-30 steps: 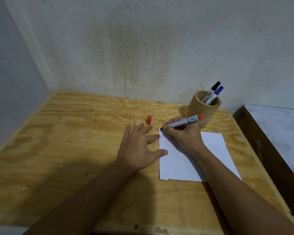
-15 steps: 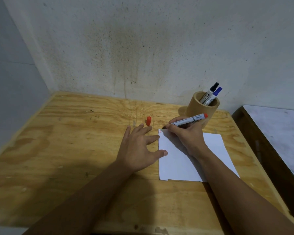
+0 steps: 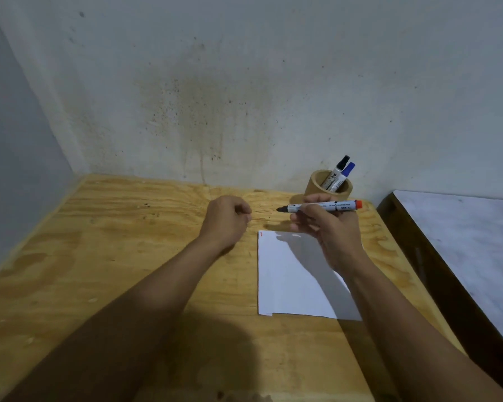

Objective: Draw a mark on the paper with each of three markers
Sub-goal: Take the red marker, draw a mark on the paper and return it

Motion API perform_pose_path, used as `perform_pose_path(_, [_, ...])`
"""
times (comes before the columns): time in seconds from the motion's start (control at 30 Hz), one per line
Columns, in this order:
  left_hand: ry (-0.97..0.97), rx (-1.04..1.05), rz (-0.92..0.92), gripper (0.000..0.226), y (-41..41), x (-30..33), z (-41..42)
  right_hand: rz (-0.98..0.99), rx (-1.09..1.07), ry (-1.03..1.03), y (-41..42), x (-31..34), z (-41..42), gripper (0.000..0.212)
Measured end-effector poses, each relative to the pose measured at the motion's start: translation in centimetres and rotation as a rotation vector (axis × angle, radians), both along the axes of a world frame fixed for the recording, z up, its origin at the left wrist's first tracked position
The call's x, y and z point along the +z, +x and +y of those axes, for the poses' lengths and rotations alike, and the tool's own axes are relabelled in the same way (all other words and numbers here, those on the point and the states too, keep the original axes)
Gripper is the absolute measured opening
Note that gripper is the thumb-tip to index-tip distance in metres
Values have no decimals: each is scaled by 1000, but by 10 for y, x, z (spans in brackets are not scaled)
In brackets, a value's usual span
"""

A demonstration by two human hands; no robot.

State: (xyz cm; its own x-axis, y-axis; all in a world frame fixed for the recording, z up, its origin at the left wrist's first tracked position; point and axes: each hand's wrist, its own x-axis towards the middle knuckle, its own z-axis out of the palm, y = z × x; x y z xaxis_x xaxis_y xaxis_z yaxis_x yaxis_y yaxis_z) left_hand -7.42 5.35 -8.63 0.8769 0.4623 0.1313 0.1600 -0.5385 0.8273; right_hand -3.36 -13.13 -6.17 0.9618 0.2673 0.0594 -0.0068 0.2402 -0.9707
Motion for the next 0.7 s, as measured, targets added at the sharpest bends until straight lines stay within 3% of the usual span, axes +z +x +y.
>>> perform_pose_path(0.07, [-200, 36, -36, 16, 1, 4, 0, -22, -34, -28, -4, 4, -2, 4])
perform_pose_path(0.2, [-837, 29, -136, 9, -2, 27, -9, -85, -97, -74, -11, 13, -6, 9])
perform_pose_path(0.27, [-993, -18, -147, 10, -3, 34, -15, -110, -117, -64, -14, 18, -6, 8])
perform_pose_path(0.5, [-1155, -98, -137, 13, -4, 37, -32, -184, -166, -77, -20, 31, -14, 14])
perform_pose_path(0.7, [-1055, -81, -127, 15, -6, 43, -44, -235, -147, -93, -23, 37, -21, 18])
